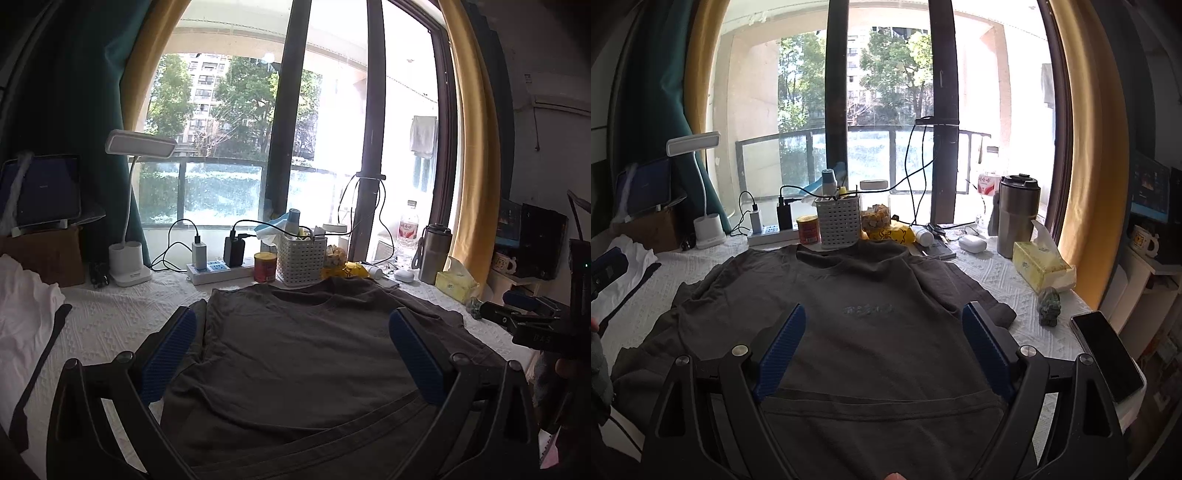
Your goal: Fold small clothes
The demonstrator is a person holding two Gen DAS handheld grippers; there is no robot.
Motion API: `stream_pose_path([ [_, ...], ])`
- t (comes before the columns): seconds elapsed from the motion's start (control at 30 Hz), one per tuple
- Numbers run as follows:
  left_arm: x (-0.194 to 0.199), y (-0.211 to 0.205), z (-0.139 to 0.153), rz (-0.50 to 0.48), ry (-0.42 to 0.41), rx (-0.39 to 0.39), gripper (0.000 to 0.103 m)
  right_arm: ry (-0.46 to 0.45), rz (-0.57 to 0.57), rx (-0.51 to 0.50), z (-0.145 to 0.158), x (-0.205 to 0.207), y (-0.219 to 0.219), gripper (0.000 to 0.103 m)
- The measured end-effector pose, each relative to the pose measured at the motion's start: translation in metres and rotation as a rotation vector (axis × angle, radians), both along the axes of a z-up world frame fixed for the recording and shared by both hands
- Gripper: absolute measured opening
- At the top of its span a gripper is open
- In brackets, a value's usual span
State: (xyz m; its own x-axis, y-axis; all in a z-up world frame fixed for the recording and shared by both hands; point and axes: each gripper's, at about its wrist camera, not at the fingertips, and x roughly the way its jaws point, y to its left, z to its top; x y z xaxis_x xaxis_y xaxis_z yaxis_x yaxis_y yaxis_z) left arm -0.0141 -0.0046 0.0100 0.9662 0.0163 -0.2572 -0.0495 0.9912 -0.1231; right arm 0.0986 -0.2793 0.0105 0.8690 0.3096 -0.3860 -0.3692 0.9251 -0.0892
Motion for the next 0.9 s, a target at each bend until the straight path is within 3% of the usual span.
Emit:
stream_pose_path([
  [0.9,-0.0053,0.0028,-0.0005,0.01,-0.023,-0.015,0.103,0.003,0.015,-0.008,0.0039,-0.0002,0.0044,0.089],
])
